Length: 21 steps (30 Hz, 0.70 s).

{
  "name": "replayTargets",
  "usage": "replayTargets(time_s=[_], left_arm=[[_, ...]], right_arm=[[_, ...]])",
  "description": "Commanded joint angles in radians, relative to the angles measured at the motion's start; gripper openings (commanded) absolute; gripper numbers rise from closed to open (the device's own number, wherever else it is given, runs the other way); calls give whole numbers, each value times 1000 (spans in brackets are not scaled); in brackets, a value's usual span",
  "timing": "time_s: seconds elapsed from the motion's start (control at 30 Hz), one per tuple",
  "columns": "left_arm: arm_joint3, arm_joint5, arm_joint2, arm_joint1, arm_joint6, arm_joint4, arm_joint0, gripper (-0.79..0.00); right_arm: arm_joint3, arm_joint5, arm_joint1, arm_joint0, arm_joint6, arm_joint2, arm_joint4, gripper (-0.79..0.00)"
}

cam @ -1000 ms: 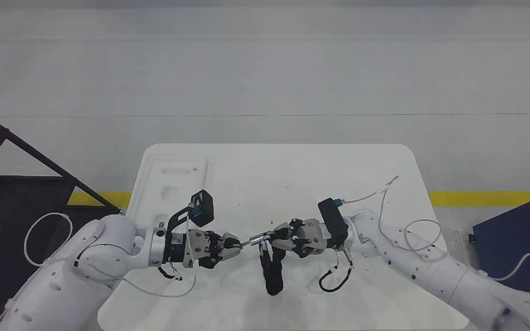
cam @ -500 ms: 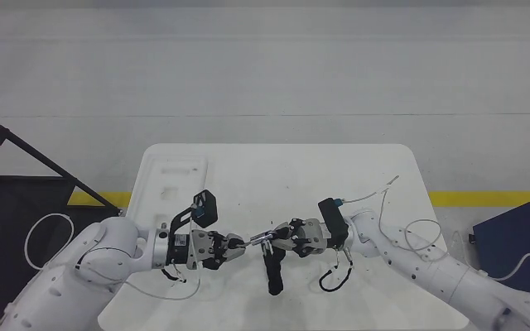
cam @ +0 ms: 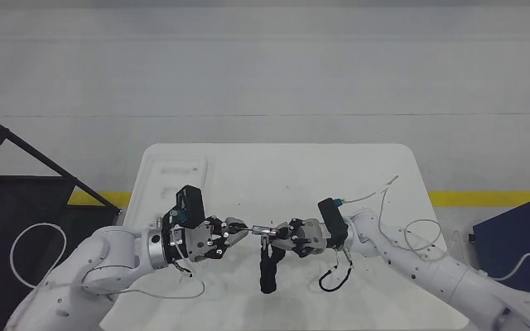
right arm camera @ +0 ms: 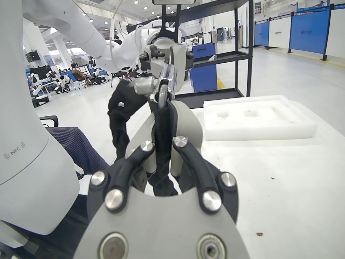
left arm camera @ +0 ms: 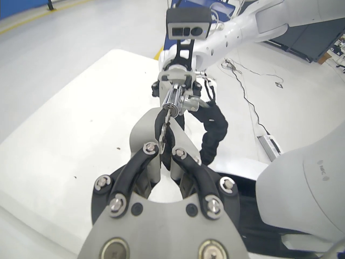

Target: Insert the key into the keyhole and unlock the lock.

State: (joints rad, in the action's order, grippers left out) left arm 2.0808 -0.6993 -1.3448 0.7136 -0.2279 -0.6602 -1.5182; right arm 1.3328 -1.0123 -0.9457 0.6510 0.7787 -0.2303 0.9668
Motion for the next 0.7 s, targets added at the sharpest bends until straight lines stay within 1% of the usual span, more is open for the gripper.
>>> replayTargets(time_s=[0.0, 0.1, 0.17, 0.23, 0.53, 0.67], left_arm=[[-13, 3, 11, 9, 135, -129, -17, -785], [-23, 20, 14, 20, 290, -282, -22, -785], [-28, 57, 12, 25, 394, -431, -24, -785], [-52, 77, 22, 30, 470, -498, -37, -785], [-109, 177, 36, 42, 694, -819, -30, -785], [-135, 252, 43, 45, 803, -977, -24, -785]], right_arm=[[0, 0, 0, 0, 0, 0, 0, -785], [0, 0, 0, 0, 0, 0, 0, -785], [0, 0, 0, 0, 0, 0, 0, -785], [0, 0, 0, 0, 0, 0, 0, -785], [0, 0, 0, 0, 0, 0, 0, -785], [0, 0, 0, 0, 0, 0, 0, -785]])
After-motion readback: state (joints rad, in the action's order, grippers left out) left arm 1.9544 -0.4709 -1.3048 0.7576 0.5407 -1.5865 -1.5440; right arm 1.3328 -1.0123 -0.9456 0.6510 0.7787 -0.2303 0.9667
